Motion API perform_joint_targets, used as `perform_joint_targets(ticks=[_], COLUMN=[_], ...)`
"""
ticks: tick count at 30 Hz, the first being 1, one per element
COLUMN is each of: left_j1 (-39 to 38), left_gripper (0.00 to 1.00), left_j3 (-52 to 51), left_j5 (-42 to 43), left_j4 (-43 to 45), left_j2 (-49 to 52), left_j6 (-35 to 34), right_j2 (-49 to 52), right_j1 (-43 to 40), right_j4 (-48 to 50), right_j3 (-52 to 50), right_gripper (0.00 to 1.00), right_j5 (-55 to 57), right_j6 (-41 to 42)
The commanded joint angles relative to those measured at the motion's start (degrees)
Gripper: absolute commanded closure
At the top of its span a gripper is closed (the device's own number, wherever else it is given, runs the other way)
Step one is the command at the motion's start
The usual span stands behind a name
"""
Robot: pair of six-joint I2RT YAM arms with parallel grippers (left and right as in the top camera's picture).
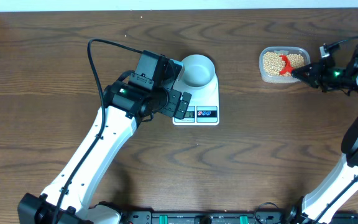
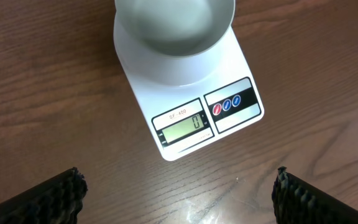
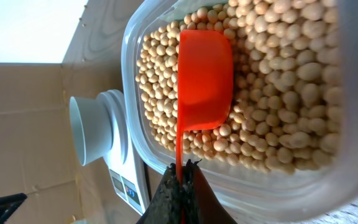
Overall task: Scoop item into bowl and weigh 50g on scale
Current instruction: 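Scoop chickpeas and lift the red scoop out of the tub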
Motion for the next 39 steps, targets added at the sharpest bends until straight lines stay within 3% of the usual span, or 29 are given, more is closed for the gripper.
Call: perform_joint_targets(ticks=[1,23,39], left_j1=[0.2,0.2,0.2], left_gripper=[0.02,0.02,0.02], left_j3=[-0.5,-0.5,-0.5], left_j5=[-0.8,-0.8,-0.8], left_j4=[0.0,0.0,0.0], left_j2=[-0.2,-0.2,-0.2], left_j6=[-0.1,-0.1,-0.1], right_j2=[0.5,0.5,0.5], right_j1=[-1.2,-7.0,-9.1], right_j4=[-0.1,-4.0,-4.0], right_j3=[-0.2,-0.2,-0.2], right_gripper=[0.99,0.99,0.99], right_j5=[-3.7,-15.1,-33.2], right_j6=[-1.2,-7.8,-8.8])
